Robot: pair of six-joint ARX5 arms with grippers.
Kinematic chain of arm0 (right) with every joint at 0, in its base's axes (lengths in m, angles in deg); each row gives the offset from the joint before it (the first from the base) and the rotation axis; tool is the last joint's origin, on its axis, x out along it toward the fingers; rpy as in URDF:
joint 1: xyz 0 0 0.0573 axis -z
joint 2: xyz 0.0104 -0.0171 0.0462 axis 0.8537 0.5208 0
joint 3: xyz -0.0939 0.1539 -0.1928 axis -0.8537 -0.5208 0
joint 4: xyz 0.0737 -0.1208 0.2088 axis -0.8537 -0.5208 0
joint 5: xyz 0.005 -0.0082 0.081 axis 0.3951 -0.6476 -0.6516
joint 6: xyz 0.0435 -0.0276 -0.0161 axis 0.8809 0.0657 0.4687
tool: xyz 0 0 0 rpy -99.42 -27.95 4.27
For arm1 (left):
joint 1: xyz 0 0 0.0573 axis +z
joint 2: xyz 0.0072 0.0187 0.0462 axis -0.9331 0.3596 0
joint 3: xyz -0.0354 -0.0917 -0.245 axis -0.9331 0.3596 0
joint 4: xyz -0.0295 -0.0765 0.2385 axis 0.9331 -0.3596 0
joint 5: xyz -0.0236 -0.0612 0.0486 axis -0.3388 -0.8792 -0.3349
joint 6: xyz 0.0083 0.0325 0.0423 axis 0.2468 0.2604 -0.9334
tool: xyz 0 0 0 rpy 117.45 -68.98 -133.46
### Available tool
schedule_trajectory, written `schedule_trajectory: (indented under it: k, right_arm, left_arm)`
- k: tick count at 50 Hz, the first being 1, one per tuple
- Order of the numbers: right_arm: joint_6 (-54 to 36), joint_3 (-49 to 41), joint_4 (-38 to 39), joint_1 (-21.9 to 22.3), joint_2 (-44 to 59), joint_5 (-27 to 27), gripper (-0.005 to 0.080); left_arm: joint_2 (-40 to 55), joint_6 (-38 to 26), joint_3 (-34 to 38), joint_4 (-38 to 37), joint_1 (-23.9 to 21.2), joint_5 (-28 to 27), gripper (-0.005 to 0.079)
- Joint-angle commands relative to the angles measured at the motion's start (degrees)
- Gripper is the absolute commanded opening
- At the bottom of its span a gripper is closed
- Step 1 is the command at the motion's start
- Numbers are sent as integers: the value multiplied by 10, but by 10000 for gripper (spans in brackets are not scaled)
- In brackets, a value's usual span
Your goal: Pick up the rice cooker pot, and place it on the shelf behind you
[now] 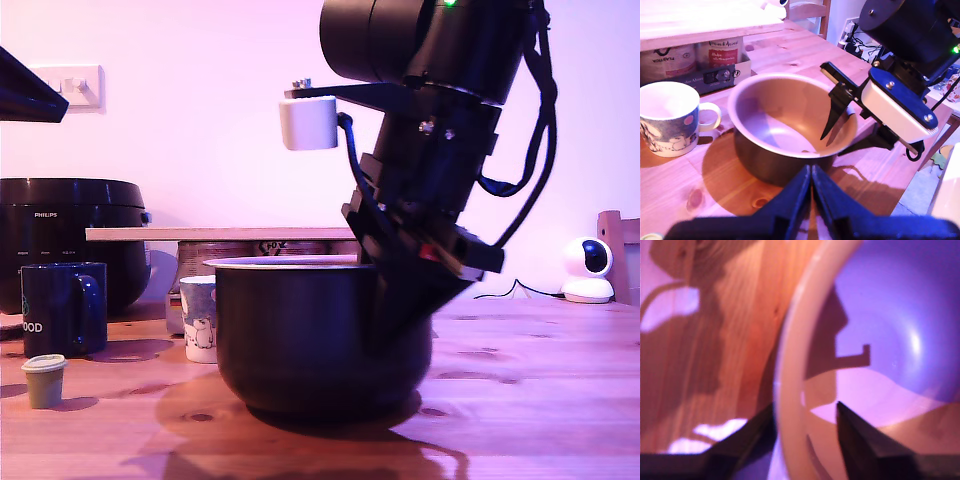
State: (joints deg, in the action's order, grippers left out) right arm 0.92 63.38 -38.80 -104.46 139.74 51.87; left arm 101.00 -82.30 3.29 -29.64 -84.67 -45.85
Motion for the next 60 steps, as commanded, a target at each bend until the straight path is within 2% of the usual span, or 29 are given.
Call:
schedule_trajectory:
  k: [1, 6, 21, 31, 48, 60]
  right_arm:
    - [-3, 1, 4, -2, 7, 0, 244]
    - [-3, 1, -8, -3, 7, 2, 213]
    - [47, 14, -53, -3, 6, 6, -17]
    - [95, 54, -77, -5, 5, 6, -13]
    - [110, 177, -127, -4, 5, 9, -13]
    - [129, 269, -168, 36, 5, -41, -13]
  left_arm:
    - [1, -2, 4, 2, -2, 2, -19]
    - [1, -2, 4, 2, -2, 2, -19]
    - [1, -2, 4, 2, -2, 12, -19]
    - [1, -2, 4, 2, -2, 13, -19]
    - [1, -2, 4, 0, -2, 15, -19]
    - [1, -2, 4, -1, -2, 15, -19]
